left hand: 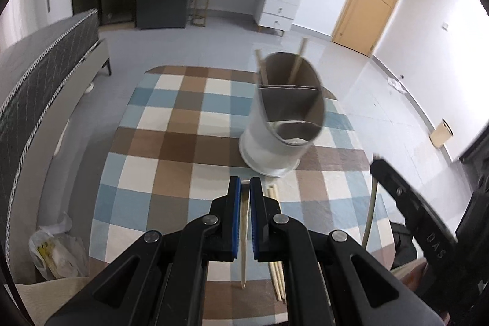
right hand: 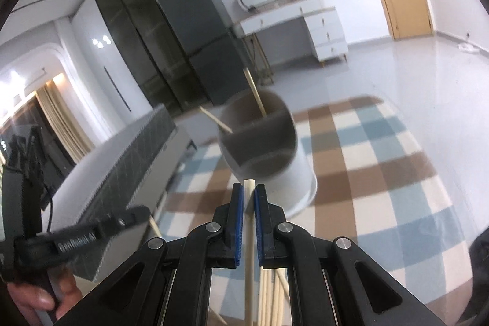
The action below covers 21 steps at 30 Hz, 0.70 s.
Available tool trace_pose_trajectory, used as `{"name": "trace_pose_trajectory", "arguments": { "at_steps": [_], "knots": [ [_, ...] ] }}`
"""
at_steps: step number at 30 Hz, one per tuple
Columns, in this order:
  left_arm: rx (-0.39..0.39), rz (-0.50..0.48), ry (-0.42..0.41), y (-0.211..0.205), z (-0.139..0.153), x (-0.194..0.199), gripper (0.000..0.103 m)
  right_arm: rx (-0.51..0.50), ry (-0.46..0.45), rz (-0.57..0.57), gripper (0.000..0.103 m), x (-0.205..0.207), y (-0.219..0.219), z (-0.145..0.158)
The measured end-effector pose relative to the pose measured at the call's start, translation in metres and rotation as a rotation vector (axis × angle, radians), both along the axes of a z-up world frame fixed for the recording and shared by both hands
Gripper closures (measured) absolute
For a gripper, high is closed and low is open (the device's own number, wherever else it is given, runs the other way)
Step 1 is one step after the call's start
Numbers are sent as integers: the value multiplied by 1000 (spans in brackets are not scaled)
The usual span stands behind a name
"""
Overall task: Organize utensils
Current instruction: 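Carry both chopsticks over the caddy and release them into it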
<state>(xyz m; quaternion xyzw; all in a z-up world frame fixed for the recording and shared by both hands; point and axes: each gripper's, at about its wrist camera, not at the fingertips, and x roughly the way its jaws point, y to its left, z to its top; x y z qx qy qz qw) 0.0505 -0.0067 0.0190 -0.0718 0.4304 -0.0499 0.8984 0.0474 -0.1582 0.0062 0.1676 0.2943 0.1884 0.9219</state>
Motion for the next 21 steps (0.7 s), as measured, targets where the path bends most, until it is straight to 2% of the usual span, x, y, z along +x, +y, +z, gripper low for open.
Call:
{"name": "trace_pose_trajectory", "arguments": {
  "at_steps": [10,17,21],
  "knots": [
    [56,-58,-47,-25,31,-10,102,67,-113,-54,97,-16,-22,37],
    [50,-75,-61,-30,48,-8,102,90,-176,-86,97,-13,-34,57],
    [11,-83,-70,-28,64,-4,102,70,-241,-114,97,-8,-37,71]
  ]
}}
